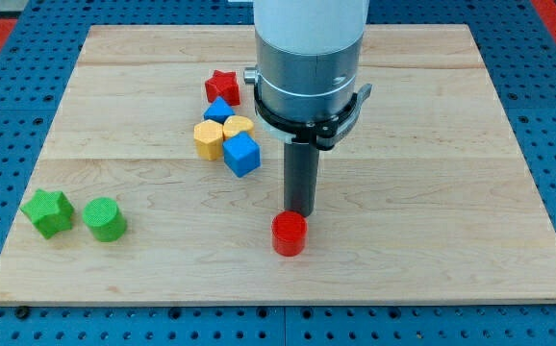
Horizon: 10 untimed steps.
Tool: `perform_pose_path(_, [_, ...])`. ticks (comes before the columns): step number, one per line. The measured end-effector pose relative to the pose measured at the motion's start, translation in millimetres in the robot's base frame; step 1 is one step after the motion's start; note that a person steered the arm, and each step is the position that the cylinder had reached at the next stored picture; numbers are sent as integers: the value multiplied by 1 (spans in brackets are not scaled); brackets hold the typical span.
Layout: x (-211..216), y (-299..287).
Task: Place the red star close to red circle
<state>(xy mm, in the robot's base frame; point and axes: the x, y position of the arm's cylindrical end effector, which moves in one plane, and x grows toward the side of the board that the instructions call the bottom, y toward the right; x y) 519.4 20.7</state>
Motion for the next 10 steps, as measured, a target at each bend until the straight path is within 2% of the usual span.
perform_pose_path(1, [-23,37])
perform_pose_path(2, [-91,40])
perform_pose_path(4, [-213,-23])
perform_pose_path(5, [-238,-63])
perform_pose_path(6, [-239,-130])
perform_pose_path(10, [-151,-66])
